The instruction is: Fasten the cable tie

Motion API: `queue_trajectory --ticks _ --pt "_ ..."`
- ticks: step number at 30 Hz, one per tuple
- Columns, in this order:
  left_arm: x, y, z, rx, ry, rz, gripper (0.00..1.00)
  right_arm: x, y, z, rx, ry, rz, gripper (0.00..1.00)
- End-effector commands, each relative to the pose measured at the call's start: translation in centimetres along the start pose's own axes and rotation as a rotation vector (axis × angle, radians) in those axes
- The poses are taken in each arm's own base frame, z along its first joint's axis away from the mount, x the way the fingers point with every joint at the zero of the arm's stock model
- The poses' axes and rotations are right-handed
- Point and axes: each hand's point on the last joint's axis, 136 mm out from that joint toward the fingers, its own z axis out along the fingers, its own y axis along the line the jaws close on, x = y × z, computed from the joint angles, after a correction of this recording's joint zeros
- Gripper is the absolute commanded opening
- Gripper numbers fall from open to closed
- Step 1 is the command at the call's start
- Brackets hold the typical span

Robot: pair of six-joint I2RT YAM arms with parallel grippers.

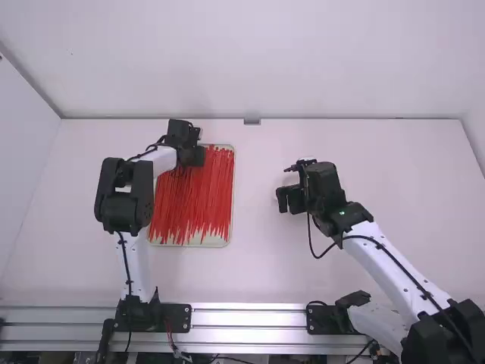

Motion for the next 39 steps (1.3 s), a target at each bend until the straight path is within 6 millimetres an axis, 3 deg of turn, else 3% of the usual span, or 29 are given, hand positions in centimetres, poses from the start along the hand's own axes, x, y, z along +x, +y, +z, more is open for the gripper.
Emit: queue_trajectory --ticks 1,8,12,18,21,22,23,26,28,30,31,34,39 --pt "1.6 -0.5 1.0 0.016 0.04 0.004 0.09 -1.4 0.5 -0.3 -0.01 -0.027 -0.006 0.99" --pt "0.9 -0.5 1.0 0.014 0.01 -0.03 0.03 -1.3 0.4 -0.3 -0.009 -0.026 -0.005 0.99" --pt "-0.6 -0.5 0.8 0.017 -0.038 -0.043 0.02 -1.3 0.3 -0.3 -0.007 -0.027 -0.003 0.99" --pt "-4.3 -1.4 -1.5 0.046 -0.111 -0.029 0.02 -1.4 0.4 -0.3 -0.009 -0.03 -0.003 0.99" --pt "-6.8 -1.8 -4.5 0.048 -0.176 -0.018 0.02 -1.4 0.4 -0.3 -0.009 -0.03 -0.005 0.99" --pt "-7.9 -2.1 -6.3 0.049 -0.205 -0.013 0.02 -1.4 0.4 -0.3 -0.009 -0.031 -0.004 0.99" --pt "-8.1 -2.2 -6.7 0.049 -0.211 -0.011 0.02 -1.4 0.4 -0.3 -0.009 -0.03 -0.004 0.99" --pt "-10.3 -2.9 -11.5 0.049 -0.279 0.01 0.02 -1.4 0.5 -0.3 -0.009 -0.03 -0.004 0.99" --pt "-10.9 -3.3 -13.7 0.048 -0.304 0.032 0.02 -1.5 0.4 -0.3 -0.009 -0.033 -0.004 0.99" --pt "-11.8 -3.7 -17.3 0.044 -0.344 0.038 0.02 -1.6 0.5 -0.3 -0.012 -0.037 -0.006 0.99" --pt "-11.8 -3.8 -17.5 0.044 -0.347 0.038 0.02 -1.6 0.5 -0.3 -0.012 -0.037 -0.006 0.99" --pt "-12.0 -4.5 -22.2 0.042 -0.381 0.066 0.02 -1.7 0.7 -0.3 -0.016 -0.044 -0.01 0.99" --pt "-11.4 -5.3 -26.7 0.04 -0.413 0.096 0.02 -1.7 0.8 -0.3 -0.019 -0.043 -0.01 0.99"
